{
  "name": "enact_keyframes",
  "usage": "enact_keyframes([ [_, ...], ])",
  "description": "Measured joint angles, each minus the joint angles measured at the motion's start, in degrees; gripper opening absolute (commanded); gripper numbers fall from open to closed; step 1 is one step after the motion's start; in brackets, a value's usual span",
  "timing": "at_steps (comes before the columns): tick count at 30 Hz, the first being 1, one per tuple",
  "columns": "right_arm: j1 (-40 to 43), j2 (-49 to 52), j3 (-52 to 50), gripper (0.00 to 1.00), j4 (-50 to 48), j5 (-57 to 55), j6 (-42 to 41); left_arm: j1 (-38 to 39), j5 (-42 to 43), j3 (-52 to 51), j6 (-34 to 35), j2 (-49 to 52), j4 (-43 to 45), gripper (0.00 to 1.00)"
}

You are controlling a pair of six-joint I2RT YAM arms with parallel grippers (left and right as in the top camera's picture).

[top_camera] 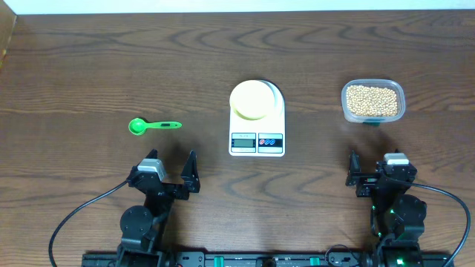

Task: Scoop item into bowl and weigh 50g on scale

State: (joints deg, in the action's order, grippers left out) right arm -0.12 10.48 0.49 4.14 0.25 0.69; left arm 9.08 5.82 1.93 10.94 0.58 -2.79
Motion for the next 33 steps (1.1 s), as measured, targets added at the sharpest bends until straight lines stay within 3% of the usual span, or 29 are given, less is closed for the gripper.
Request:
enact_keyframes([
  [10,0.0,0.0,-0.02,0.99,-1.33,-1.07,-0.02,0.0,0.04,0.0,0.07,0.0,0.02,1.0],
  [14,0.0,0.0,0.33,0.99,-2.25,1.03,2.6,0.0,1.36,-0.81,0.15,0.09,4.76,0.99],
  [18,0.0,1.84,7.41,0.99,3.1,0.81,6.99,0.0,1.29,4.09,-0.85,1.18,3.56,1.0],
  [21,0.0,7.87,21.44,0.99,6.8,-0.13,10.05,0.0,0.33,14.45,-3.48,5.95,-5.55,0.99],
  [25,0.0,22.08,45.97,0.99,17.14,-0.48,12.41,0.0,-3.23,38.07,-9.84,20.92,-18.45,1.0],
  [30,-0.39,44.52,78.75,0.99,36.54,-0.96,12.5,0.02,-13.7,69.42,-16.46,43.36,-36.17,1.0],
  [33,-1.33,55.41,91.93,0.99,45.44,-0.63,11.67,0.04,-20.2,80.48,-18.12,52.52,-46.6,1.0],
])
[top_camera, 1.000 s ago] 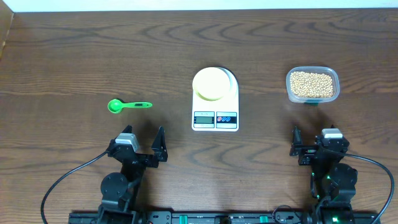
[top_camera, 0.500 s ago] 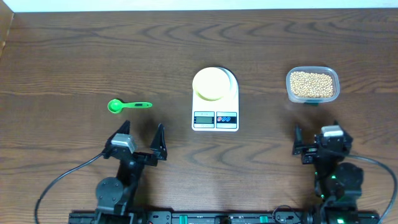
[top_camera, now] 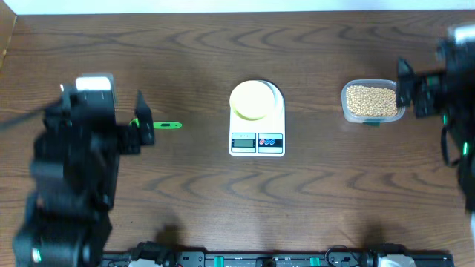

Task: Scoop item into bowl and weigh 50g on scale

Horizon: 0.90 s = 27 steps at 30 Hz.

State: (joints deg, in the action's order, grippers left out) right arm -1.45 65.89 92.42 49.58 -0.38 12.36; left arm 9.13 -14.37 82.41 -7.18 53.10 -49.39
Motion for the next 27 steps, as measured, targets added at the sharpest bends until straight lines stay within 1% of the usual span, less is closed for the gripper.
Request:
enact_keyframes([
  [1,-0.35,4.04,3.72,0.99,1.53,0.85,-0.66,-0.02,-1.68,2.4,-0.39,2.89,-2.56,1.0],
  [3,-0.57,8.7,6.71,0.99,2.93,2.95,-2.45,0.0,-3.96,4.42,-0.37,6.93,-5.73,1.0],
  [6,-0.61,13.88,7.37,0.99,5.57,7.76,-5.22,-0.07,-5.79,4.66,1.18,12.11,-10.12,1.0],
  [8,-0.61,16.74,7.37,0.99,5.84,11.52,-6.51,-0.52,-6.27,4.61,2.97,15.15,-11.54,1.0],
  [12,-1.09,21.73,7.37,0.99,6.27,19.71,-7.85,-4.66,-6.4,4.61,7.76,21.79,-13.9,1.0],
  [15,-2.69,24.76,7.37,0.99,7.5,22.8,-8.2,-10.51,-2.91,4.63,9.73,27.96,-14.51,1.0],
  [20,-6.27,26.32,7.32,0.99,9.49,22.12,-8.44,-20.59,4.15,4.59,10.08,38.86,-13.66,1.0],
  [23,-8.52,26.23,7.34,0.99,10.19,20.79,-8.44,-24.83,7.32,4.57,8.79,43.91,-12.92,1.0],
  [27,-11.32,26.23,7.34,0.99,10.97,17.99,-8.9,-27.15,9.9,4.57,5.97,49.55,-12.57,1.0],
])
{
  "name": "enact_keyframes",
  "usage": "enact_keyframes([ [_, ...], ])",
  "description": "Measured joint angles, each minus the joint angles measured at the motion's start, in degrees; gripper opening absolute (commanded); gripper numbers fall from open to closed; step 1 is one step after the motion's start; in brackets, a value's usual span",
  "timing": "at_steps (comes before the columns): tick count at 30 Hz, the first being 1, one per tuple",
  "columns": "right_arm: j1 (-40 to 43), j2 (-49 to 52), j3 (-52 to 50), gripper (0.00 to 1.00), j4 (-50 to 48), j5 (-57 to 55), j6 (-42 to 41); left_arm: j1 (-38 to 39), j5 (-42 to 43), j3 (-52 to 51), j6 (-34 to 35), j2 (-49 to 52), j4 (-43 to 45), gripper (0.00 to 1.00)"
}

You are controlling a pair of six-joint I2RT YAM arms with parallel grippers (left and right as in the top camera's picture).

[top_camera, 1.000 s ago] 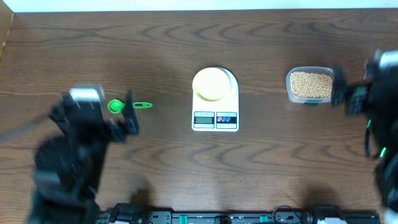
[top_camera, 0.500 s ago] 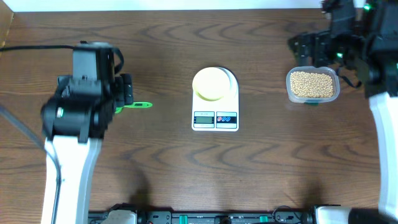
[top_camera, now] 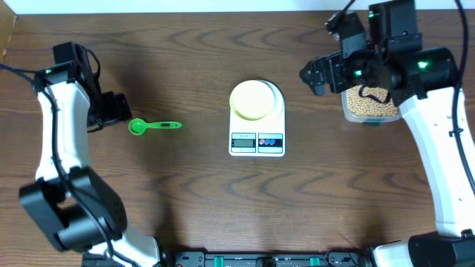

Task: Scoop item into bowl and weigh 50g on scale
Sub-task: 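Move the left gripper to the green scoop and grasp its handle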

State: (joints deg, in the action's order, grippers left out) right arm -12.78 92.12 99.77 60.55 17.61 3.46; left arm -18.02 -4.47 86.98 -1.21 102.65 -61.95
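A green scoop [top_camera: 154, 126] lies on the table left of centre, bowl end to the left. My left gripper [top_camera: 119, 111] hangs just left of it, open and empty. The white scale [top_camera: 257, 139] stands mid-table with a pale yellow bowl [top_camera: 252, 99] on its platform. At the right, a clear tub of beige beans [top_camera: 371, 106] is partly covered by my right arm. My right gripper [top_camera: 313, 75] hovers between the tub and the bowl, open with nothing in it.
The white links of both arms reach in from the table's front edge, the left one along the left side and the right one along the right side. The table's far edge runs just behind the right arm and the tub.
The left gripper has moved back and stands closer to the scoop's bowl end. The right arm has swung left from the table's right edge and now covers part of the bean tub.
Both arms first sat folded low at the front edge, grippers open. Then both were raised, the left over the left side near the scoop, the right by the tub at the right edge. Now each hovers beside its object. Scoop, scale, bowl and tub have stayed put.
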Motion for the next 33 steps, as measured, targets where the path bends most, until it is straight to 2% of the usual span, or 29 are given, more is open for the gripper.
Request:
enact_keyframes([
  [7,-0.85,0.0,0.0,0.99,0.57,-3.32,-0.37,0.13,3.48,0.0,-3.63,7.32,5.07,1.0],
  [16,-0.87,0.0,0.0,0.99,2.36,-4.61,-0.39,0.0,4.61,0.0,-5.95,10.84,9.51,0.99],
  [28,-0.92,0.0,0.0,0.99,3.13,-6.16,-0.39,-0.57,3.72,-0.07,-6.36,17.27,9.2,0.99],
  [29,-0.92,0.0,0.0,0.99,3.15,-6.43,-0.39,-0.57,3.63,-0.07,-6.38,17.27,9.22,0.98],
  [33,-0.92,0.0,0.0,0.99,3.15,-7.08,-0.39,-0.63,3.04,-0.11,-6.36,17.27,9.68,0.77],
])
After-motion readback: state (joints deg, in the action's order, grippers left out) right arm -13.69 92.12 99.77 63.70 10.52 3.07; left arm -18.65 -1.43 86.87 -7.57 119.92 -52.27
